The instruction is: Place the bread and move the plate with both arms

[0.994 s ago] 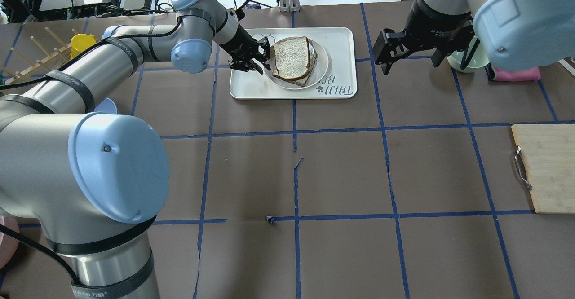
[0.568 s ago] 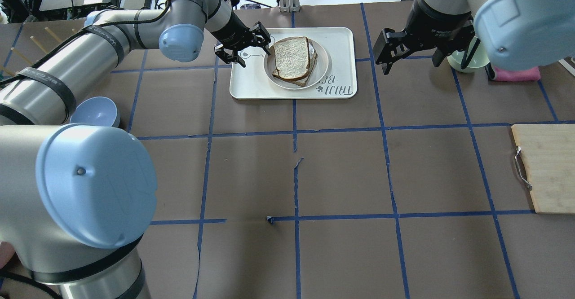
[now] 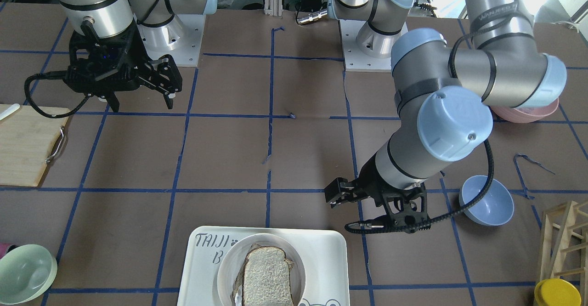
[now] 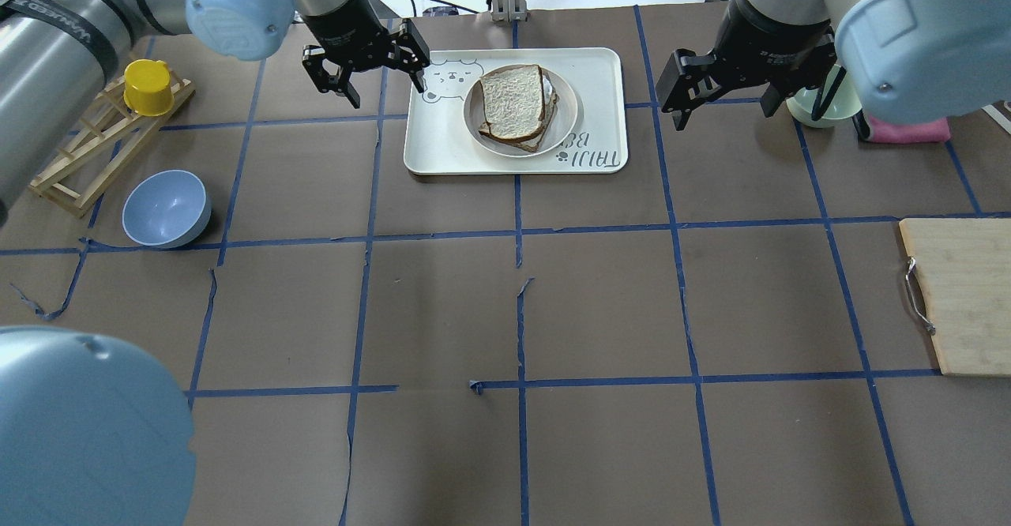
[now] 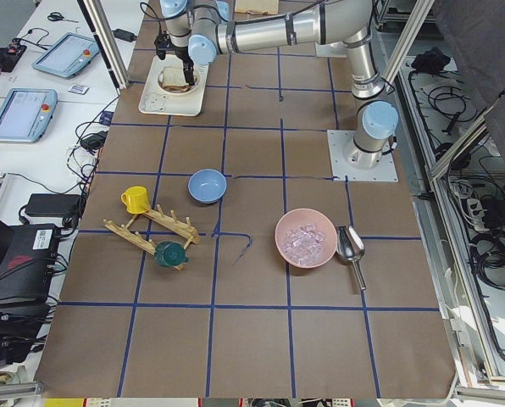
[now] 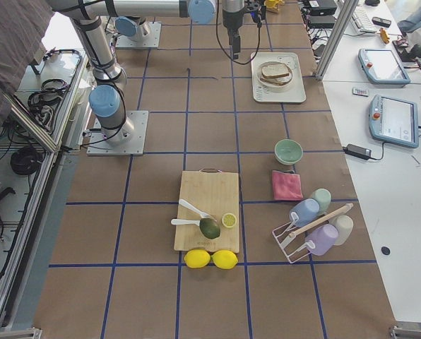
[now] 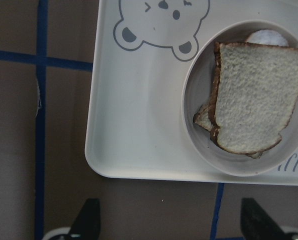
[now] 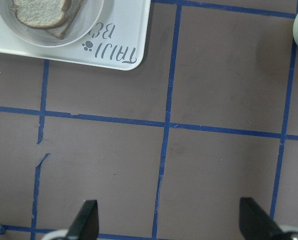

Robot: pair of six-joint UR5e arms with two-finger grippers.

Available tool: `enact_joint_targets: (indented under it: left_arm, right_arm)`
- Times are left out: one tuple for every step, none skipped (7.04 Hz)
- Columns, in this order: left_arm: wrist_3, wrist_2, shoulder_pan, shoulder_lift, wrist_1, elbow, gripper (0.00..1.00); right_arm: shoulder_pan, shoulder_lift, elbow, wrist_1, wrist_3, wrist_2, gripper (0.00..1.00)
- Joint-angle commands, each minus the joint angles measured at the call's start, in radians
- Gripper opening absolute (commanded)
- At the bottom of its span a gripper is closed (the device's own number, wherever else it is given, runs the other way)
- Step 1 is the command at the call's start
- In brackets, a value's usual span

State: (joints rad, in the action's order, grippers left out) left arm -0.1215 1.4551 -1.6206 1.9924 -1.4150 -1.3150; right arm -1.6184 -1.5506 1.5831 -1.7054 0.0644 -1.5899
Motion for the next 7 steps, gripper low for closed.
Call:
enact_joint_targets:
  left_arm:
    - [0.063,0.116,0.001,-0.158,-0.123,-0.082,1.0]
    - [0.06,0.114,0.001,-0.226,-0.131,-0.134,1.0]
    - [0.059,0.116,0.002,-0.287,-0.159,-0.186,1.0]
    - [0.056,0.113,0.002,-0.332,-0.15,-0.22,1.0]
    - [0.071,0.107,0.013,-0.364,-0.148,-0.236,1.0]
    - [0.075,0.105,0.019,-0.395,-0.163,-0.263,1.0]
    - [0.066,0.102,0.019,-0.43,-0.153,-0.312,1.0]
  right_arm:
    - [0.0,0.0,-0.002,-0.005,0.002,-0.001,1.0]
    - [0.0,0.001,0.0,-0.005,0.002,-0.004,1.0]
    - [0.0,0.001,0.0,-0.004,0.002,-0.004,1.0]
    - [0.0,0.001,0.0,-0.003,0.002,-0.004,1.0]
    - [0.0,0.001,0.0,-0.003,0.002,-0.004,1.0]
    - [0.0,0.001,0.0,-0.005,0.002,-0.004,1.0]
    - [0.0,0.001,0.0,-0.005,0.002,-0.004,1.0]
